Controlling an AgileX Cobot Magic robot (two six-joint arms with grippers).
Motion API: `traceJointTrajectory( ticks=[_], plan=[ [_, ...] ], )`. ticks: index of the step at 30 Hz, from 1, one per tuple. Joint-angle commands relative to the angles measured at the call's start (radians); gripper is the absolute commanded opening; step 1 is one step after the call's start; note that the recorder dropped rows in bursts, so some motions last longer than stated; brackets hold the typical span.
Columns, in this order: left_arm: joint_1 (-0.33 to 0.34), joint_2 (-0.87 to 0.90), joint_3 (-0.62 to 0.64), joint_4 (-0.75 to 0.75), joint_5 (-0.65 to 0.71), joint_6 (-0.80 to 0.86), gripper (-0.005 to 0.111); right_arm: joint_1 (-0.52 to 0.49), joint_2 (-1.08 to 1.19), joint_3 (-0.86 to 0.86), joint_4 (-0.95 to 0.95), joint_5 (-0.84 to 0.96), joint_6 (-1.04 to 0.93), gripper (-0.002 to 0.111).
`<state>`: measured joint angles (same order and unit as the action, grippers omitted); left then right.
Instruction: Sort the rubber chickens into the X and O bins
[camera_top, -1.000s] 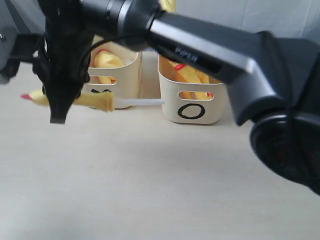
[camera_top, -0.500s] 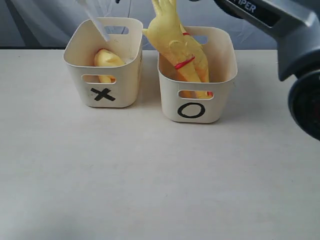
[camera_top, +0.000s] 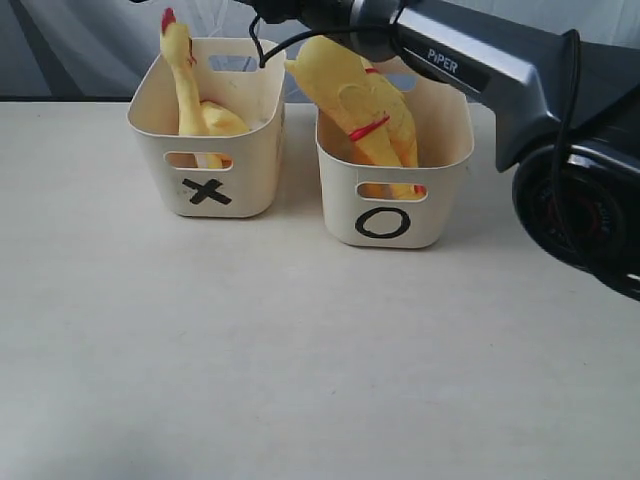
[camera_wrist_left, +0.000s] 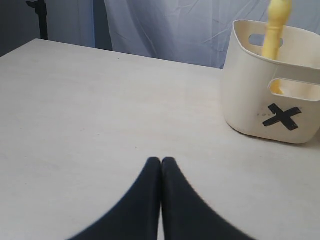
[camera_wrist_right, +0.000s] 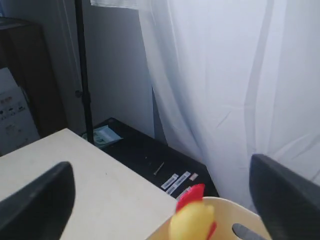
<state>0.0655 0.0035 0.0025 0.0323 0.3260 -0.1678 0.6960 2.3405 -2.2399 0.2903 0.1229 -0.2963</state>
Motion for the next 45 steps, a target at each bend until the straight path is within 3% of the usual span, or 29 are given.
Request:
traceJointTrajectory(
  ticks=[1,5,8,11,12,13,17,20,24,27,33,36,42,45],
  plan=[
    [-0.008,-0.003,-0.003,0.007,-0.009,-0.005,0.000,-0.008,-0.013,0.000,0.003,0.120,0.003,0.094],
    [-0.008,-0.003,-0.003,0.007,-0.009,-0.005,0.000,-0.004,-0.038,0.000,-0.074,0.326,-0.031,0.091],
    [-0.008,-0.003,-0.003,0.007,-0.009,-0.005,0.000,0.004,-0.057,0.000,-0.181,0.459,-0.054,0.072],
    [-0.008,-0.003,-0.003,0.007,-0.009,-0.005,0.000,0.012,-0.083,0.000,-0.209,0.602,-0.077,0.032],
    [-0.008,-0.003,-0.003,0.007,-0.009,-0.005,0.000,0.014,-0.093,0.000,-0.209,0.678,-0.078,0.010],
    [-0.008,-0.003,-0.003,0.007,-0.009,-0.005,0.000,0.017,-0.104,0.000,-0.207,0.737,-0.078,-0.001],
    [-0.008,-0.003,-0.003,0.007,-0.009,-0.005,0.000,0.033,-0.137,0.000,-0.202,1.078,-0.070,0.003],
    [-0.008,-0.003,-0.003,0.007,-0.009,-0.005,0.000,0.036,-0.160,0.011,-0.190,1.098,0.025,0.003],
    [-0.008,-0.003,-0.003,0.007,-0.011,-0.005,0.000,0.036,-0.191,0.013,-0.116,1.098,0.445,0.003],
    [-0.008,-0.003,-0.003,0.007,-0.011,-0.005,0.000,0.036,-0.195,0.012,-0.059,1.098,0.537,0.003],
    [-0.008,-0.003,-0.003,0.007,-0.011,-0.005,0.000,0.036,-0.195,0.012,0.002,1.098,0.537,0.003],
    [-0.008,-0.003,-0.003,0.007,-0.011,-0.005,0.000,0.038,-0.185,0.012,-0.056,1.098,0.470,0.003],
    [-0.008,-0.003,-0.003,0.007,-0.011,-0.005,0.000,0.048,-0.295,0.161,-0.075,1.098,-0.051,0.003],
    [-0.008,-0.003,-0.003,0.007,-0.011,-0.005,0.000,0.050,-0.410,0.298,-0.092,1.098,-0.047,0.003]
  ],
)
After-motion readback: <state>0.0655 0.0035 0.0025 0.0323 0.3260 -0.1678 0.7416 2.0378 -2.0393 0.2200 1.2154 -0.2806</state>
